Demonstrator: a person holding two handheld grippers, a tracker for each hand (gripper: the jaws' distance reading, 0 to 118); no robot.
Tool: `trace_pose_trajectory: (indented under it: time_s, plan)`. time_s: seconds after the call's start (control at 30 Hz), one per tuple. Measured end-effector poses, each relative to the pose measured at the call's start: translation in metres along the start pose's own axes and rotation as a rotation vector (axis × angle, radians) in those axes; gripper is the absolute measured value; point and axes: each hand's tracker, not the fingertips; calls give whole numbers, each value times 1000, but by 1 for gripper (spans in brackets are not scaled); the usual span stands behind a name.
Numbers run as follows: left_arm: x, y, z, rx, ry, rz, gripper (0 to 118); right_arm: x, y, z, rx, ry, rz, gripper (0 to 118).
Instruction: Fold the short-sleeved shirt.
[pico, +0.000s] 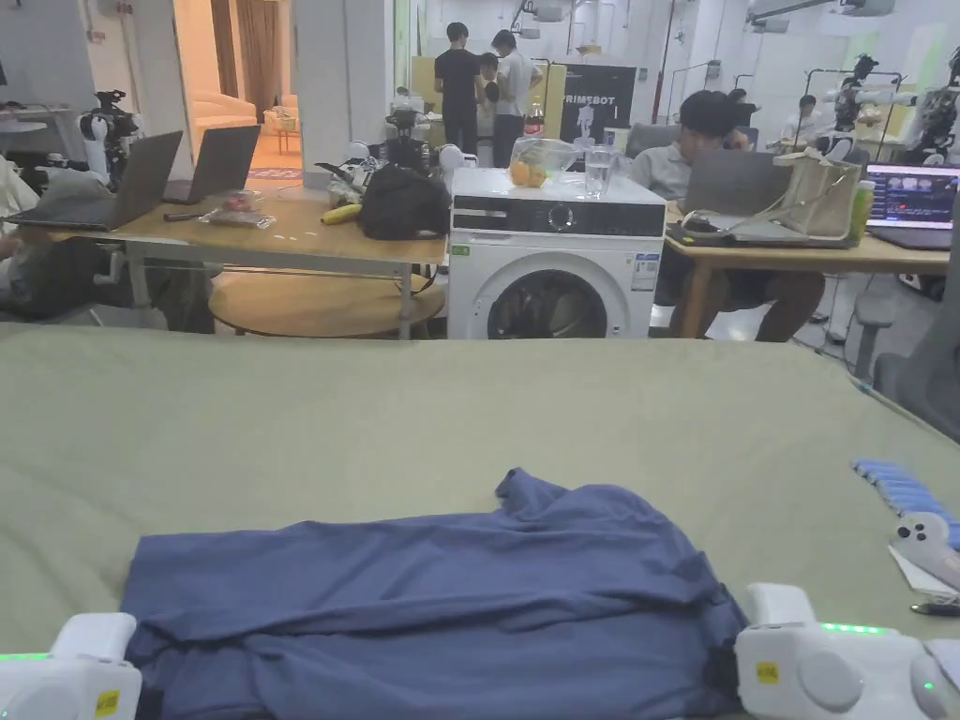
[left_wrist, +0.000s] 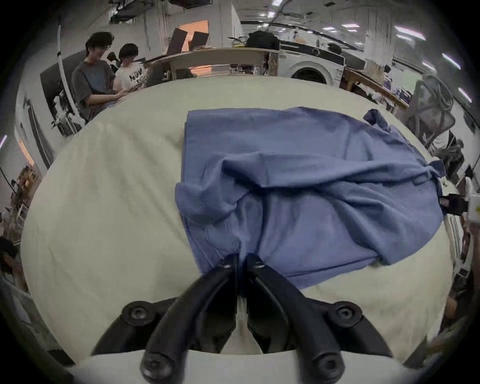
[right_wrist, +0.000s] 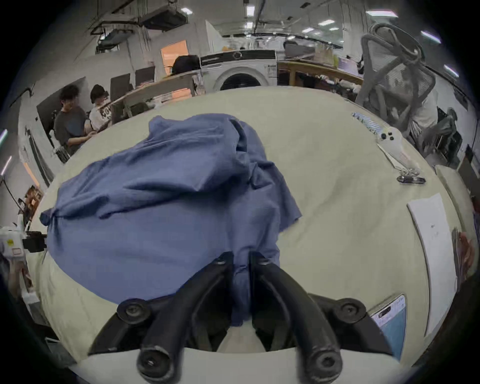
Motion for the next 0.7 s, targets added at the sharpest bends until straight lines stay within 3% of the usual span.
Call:
trace_pose_trajectory:
  time_s: [0.13, 0.2, 0.33, 0.5, 0.63, 0.67, 0.7]
  plan:
    - [-22, 0, 52, 163, -97, 118, 0, -7, 3, 42, 124, -56, 39, 7]
    - [-23, -2, 81, 206, -67, 45, 0, -5, 1, 57, 87, 19, 18, 7]
    - [-27, -35, 128, 234, -55, -4, 0, -7, -28, 97, 60, -52, 100, 7]
    - [-46, -94, 133, 106, -112, 35, 0, 6, -73, 125, 18, 7, -27, 7]
    - [-53, -119, 116, 85, -119, 38, 0, -6, -104, 122, -28, -38, 85, 7]
    - [-54, -121, 113, 68, -134, 50, 2, -6, -108, 121, -15, -49, 91, 9]
    - [-54, -123, 112, 76, -127, 51, 16, -5, -111, 120, -13, -53, 96, 16]
